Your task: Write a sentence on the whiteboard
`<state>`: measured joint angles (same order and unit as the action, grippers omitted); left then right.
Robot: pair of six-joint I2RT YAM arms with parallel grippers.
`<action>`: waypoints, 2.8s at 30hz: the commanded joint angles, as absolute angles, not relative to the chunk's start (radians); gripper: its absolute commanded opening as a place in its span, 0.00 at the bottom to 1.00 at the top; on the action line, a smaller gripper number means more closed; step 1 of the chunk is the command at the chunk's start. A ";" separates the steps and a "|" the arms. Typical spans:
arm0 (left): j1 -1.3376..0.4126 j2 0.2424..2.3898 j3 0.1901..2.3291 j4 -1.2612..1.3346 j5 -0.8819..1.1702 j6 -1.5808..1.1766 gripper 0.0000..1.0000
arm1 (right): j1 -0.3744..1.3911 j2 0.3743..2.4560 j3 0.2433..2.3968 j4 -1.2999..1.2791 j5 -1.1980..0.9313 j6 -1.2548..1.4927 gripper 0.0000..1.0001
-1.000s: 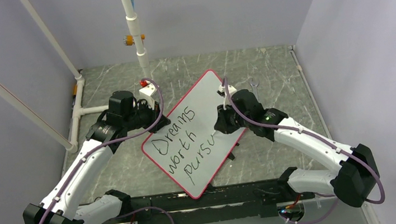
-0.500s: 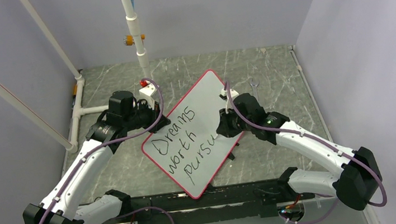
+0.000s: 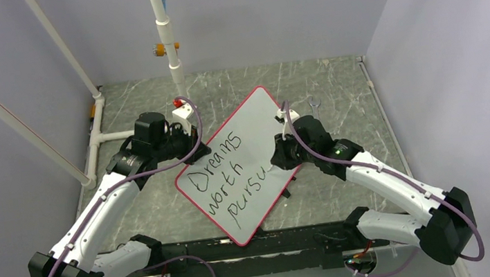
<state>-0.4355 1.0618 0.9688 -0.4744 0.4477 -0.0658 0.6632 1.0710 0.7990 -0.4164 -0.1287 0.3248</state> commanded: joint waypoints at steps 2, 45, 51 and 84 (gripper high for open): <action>-0.449 1.049 0.961 -0.507 0.402 0.045 0.00 | 0.659 1.030 0.857 -0.383 -0.095 0.338 0.00; -0.449 1.052 0.961 -0.509 0.398 0.045 0.00 | 0.640 0.982 0.680 -0.299 -0.043 0.441 0.00; -0.449 1.053 0.961 -0.509 0.395 0.046 0.00 | 0.640 0.964 0.745 -0.318 -0.044 0.438 0.00; -0.449 1.055 0.963 -0.510 0.398 0.047 0.00 | 0.634 1.106 0.843 -0.170 -0.119 0.457 0.00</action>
